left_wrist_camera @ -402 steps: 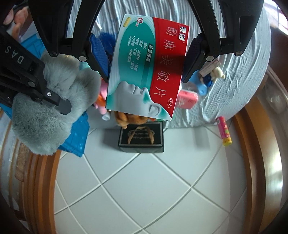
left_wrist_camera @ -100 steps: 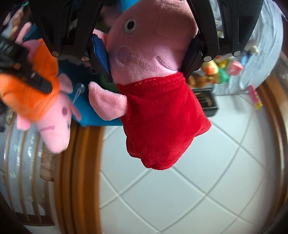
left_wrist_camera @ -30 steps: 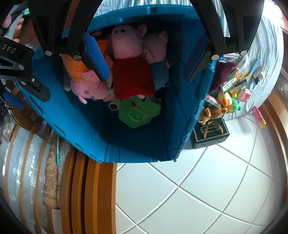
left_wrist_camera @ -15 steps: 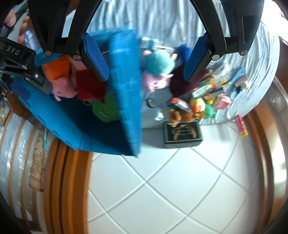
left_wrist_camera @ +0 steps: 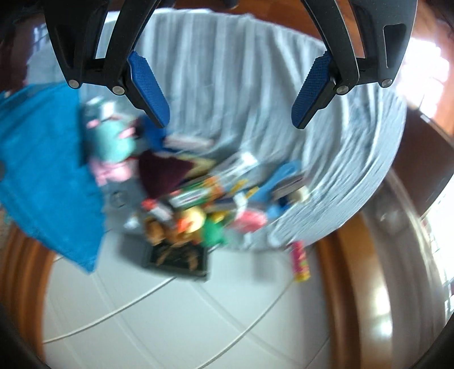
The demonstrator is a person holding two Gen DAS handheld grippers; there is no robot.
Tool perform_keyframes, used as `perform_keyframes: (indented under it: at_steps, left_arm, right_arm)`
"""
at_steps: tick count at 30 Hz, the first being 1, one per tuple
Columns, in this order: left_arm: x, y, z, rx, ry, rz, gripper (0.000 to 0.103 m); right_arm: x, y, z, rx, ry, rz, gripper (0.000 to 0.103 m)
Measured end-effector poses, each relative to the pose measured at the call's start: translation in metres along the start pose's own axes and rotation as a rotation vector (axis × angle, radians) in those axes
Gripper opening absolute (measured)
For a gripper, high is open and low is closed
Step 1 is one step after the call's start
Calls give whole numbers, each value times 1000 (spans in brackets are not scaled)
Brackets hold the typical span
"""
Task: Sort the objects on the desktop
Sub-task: 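Withdraw both tools from the bin back over the table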
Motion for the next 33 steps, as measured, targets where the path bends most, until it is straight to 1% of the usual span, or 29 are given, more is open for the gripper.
perform_keyframes:
  at_steps: [2,4,7,10,14,18,21,24,26,28,30,33]
  left_arm:
    - [26,-12,14,39,7,-26,88]
    - [41,-18,23,57,6,-41,88]
    - [59,-23,39,80,18,-81,88]
    - [74,-25,56,108,31,-106,88]
    - [94,-15,85,131,73,-112,88]
    - [116,-8,112,162,122,-138,88]
    - [134,-3,128,185,143,-165,88]
    - [149,4,141,195,135,-178,88]
    - [157,12,153,201,134,-169,88]
    - [165,23,170,210,123,-150,88]
    - [168,36,189,214,94,-109,88]
    - [172,54,220,216,32,-23,88]
  right_arm:
    - [22,-11,17,41,14,-10,103]
    - [37,-22,35,83,22,-17,103]
    - [48,-35,60,140,18,-31,103]
    - [51,-47,85,192,13,-45,103]
    - [50,-57,124,247,33,-31,103]
    - [52,-57,159,278,71,-17,103]
    - [59,-54,183,295,91,-30,103]
    - [72,-50,203,314,94,-30,103]
    - [81,-48,217,327,96,-30,103]
    - [85,-44,226,319,77,-7,103]
    - [89,-41,237,313,45,48,103]
    - [96,-44,251,318,-10,100,103]
Point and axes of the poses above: each gripper's, at about its wrist camera, not at the fingertips, and z roughly the way its jaws point, x to its left, y to its top, the point moved 9 cm from there along z, roughly the way its jaws point, and after that the axes turned 2 degrees about -x, right-handed, at the moved point
